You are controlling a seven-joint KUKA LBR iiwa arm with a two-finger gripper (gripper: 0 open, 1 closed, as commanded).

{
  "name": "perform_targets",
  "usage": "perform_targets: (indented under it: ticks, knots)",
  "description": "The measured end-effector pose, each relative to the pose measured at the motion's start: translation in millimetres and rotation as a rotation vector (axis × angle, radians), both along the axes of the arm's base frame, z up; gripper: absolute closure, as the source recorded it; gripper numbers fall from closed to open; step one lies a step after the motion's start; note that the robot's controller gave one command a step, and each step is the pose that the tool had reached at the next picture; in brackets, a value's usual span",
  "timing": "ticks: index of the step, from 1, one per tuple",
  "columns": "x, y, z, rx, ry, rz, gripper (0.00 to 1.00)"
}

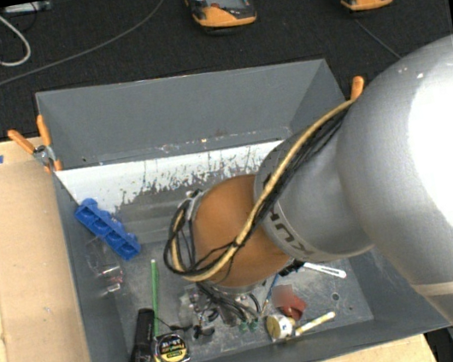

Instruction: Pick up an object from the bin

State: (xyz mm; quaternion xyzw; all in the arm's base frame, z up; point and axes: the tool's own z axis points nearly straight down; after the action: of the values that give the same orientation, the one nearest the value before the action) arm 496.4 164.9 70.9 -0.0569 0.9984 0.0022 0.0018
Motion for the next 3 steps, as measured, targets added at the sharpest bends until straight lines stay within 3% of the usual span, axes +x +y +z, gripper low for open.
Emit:
perform_targets:
  ticks: [1,2,3]
  knots:
    - [-5.3,-48.7,59.3,0.000,0.007,-0.034,1.00]
    - [-7.1,-67.0,85.7,-0.002,-0.002,-0.019,1.00]
    - [-20.5,-62.9,91.1,-0.001,0.001,0.139,1.00]
